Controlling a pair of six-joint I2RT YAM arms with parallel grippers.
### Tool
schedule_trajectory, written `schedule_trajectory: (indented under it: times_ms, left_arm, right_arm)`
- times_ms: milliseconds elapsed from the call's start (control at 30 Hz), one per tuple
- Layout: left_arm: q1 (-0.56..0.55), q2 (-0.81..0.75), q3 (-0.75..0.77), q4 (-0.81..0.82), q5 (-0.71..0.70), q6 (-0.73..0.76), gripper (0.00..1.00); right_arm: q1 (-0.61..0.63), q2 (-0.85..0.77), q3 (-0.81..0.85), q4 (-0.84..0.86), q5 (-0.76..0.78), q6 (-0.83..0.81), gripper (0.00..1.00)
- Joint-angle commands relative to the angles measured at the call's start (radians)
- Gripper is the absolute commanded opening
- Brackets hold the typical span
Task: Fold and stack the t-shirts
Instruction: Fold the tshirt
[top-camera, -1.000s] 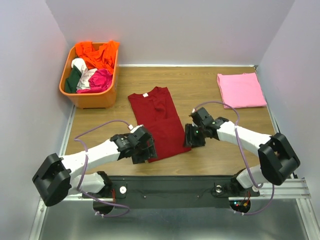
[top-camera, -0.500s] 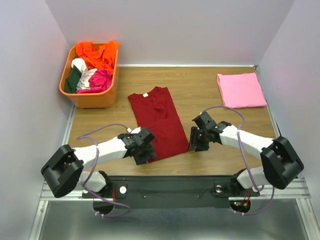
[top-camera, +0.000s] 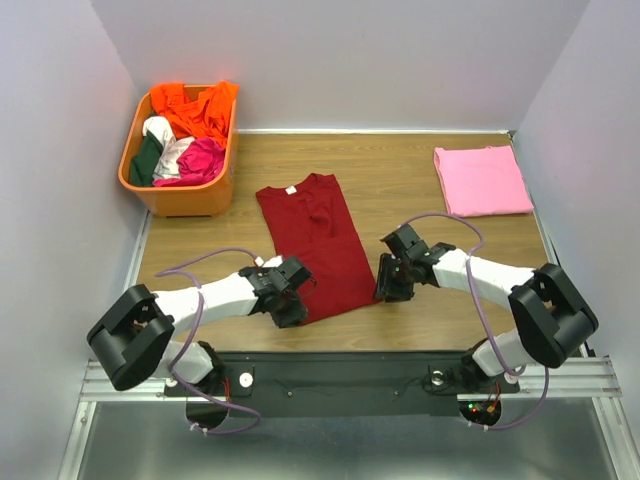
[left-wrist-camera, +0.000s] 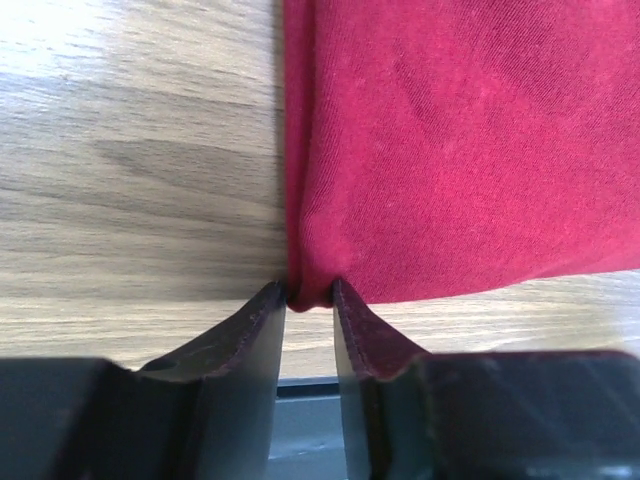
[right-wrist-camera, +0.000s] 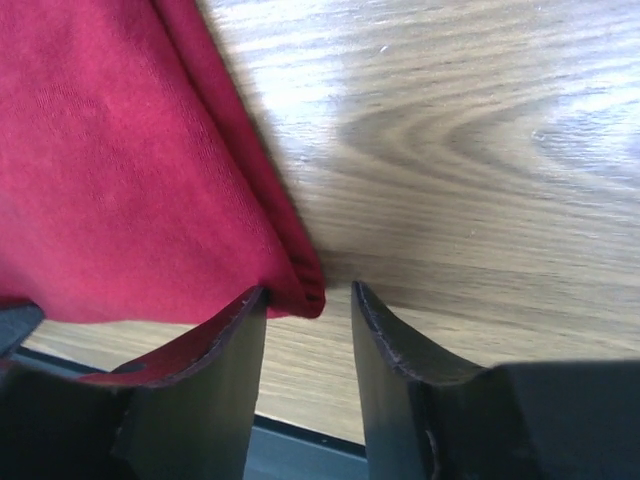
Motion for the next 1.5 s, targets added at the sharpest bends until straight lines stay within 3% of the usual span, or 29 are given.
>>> schedule_trajectory:
  times_ms: [0,167,233,300,333,400,600,767,900,1133,1300,1467]
  left_arm:
    - [-0.006,0.058,-0.018,-0.003,-0.021,0.033,0.33]
    - [-0.006,0.090,-0.017,0.012,-0.008,0.047,0.15]
    - [-0.006,0.086,-0.028,0.019,-0.003,0.047,0.06]
    - [-0.006,0.077,-0.035,0.023,-0.002,0.045,0.00]
    - [-0.006,0.070,-0.038,0.023,-0.003,0.047,0.00]
    - [-0.001,0.064,-0.026,0.035,-0.008,0.088,0.00]
    - [0.031,0.126,0.170,-0.092,-0.132,0.246,0.00]
    - [-0.003,0.120,0.180,-0.098,-0.032,0.282,0.00]
    - [-0.081,0.028,0.066,-0.106,0.023,0.233,0.00]
    - [-0.224,-0.172,-0.031,-0.132,0.156,0.087,0.00]
    - [-0.212,-0.279,0.015,-0.196,0.091,0.029,0.00]
    - [-0.100,-0.368,0.084,-0.282,-0.032,-0.008,0.00]
  right_arm:
    - [0.007,0.039,-0.026,0.067,0.006,0.021,0.45]
    - [0.013,0.081,-0.041,0.078,-0.008,0.013,0.40]
    - [0.013,0.091,-0.047,0.080,-0.012,0.010,0.32]
    - [0.013,0.093,-0.053,0.078,-0.022,0.007,0.24]
    - [0.013,0.087,-0.056,0.077,-0.019,0.007,0.13]
    - [0.013,0.067,-0.047,0.052,0.042,-0.001,0.01]
    - [-0.031,0.010,0.100,-0.128,0.187,-0.099,0.01]
    - [-0.031,-0.033,0.077,-0.199,0.124,-0.104,0.01]
    - [-0.030,-0.103,0.011,-0.248,-0.021,-0.096,0.01]
    - [-0.001,-0.179,0.020,-0.403,-0.071,-0.120,0.01]
    - [0.001,-0.168,0.179,-0.460,-0.013,-0.137,0.01]
    - [-0.002,-0.076,0.402,-0.512,0.061,-0.177,0.01]
